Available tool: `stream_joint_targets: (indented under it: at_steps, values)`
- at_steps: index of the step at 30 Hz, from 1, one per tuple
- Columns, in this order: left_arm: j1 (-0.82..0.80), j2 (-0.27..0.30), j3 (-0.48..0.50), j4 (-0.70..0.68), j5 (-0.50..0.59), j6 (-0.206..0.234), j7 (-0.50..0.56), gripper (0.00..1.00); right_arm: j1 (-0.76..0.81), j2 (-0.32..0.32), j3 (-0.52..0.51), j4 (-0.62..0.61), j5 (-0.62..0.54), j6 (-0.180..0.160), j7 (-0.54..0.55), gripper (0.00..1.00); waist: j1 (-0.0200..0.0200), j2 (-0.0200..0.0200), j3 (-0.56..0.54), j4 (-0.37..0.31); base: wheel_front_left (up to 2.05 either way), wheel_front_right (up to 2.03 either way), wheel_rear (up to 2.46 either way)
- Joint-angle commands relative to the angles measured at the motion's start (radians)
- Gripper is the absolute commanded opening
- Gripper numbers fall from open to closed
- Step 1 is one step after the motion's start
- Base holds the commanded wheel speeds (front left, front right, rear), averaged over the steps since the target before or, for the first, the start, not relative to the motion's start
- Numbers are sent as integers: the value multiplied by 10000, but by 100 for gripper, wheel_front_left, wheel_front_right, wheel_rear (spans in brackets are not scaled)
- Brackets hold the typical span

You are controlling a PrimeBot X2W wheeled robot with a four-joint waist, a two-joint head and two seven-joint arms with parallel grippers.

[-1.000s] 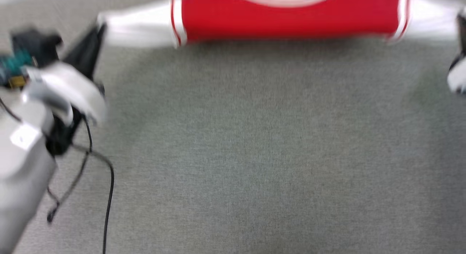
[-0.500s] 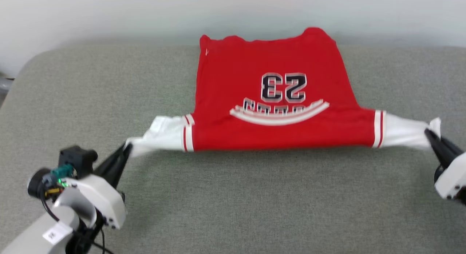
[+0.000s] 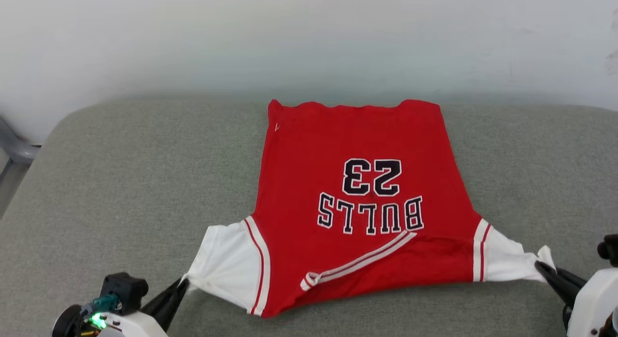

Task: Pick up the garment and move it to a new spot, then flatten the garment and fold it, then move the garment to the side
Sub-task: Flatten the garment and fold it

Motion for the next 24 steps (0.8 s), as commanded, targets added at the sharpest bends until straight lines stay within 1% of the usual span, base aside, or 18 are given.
stream_joint_targets:
  at_steps: [1, 9, 12, 14, 15, 16, 17, 22, 24]
  values:
    - [290, 90, -25, -95, -78, 80, -26, 0, 273, -126, 83, -105, 176, -15, 159, 0, 2, -1, -196, -56, 0, 0, 0]
    - [1108, 362, -273, -676, -382, 279, 309, 0, 1221, -913, 600, -788, 564, -15, 776, 0, 2, -1, -399, -94, 0, 0, 0]
    - [1228, 391, -284, -791, -523, 365, 463, 0, 1497, -1085, 650, -876, 680, -15, 811, 0, 2, -1, -415, -79, 0, 0, 0]
    - [1269, 375, -335, -843, -590, 336, 561, 0, 1575, -1136, 648, -815, 742, -15, 844, 0, 2, -1, -406, -76, 0, 0, 0]
    - [1258, 367, -348, -873, -593, 330, 604, 0, 1582, -1155, 649, -783, 726, -15, 865, 4, 2, -1, -400, -75, 0, 0, 0]
    - [1235, 361, -369, -898, -586, 323, 649, 0, 1580, -1176, 665, -756, 716, -15, 914, 98, 2, -1, -394, -74, 0, 0, 0]
    - [1201, 358, -382, -927, -594, 321, 707, 0, 1553, -1180, 679, -725, 745, -15, 964, 100, 2, -1, -382, -73, 0, 0, 0]
    - [1028, 504, -412, -1281, -763, 362, 1221, 0, 1152, -1293, 431, -757, 1037, -13, 1279, 100, 2, -1, -294, -59, 0, 0, 0]
    - [894, 584, -422, -1562, -744, 421, 1444, 0, 974, -1057, 34, -664, 1476, -13, 1470, 100, 2, -1, -193, -32, 0, 0, 0]
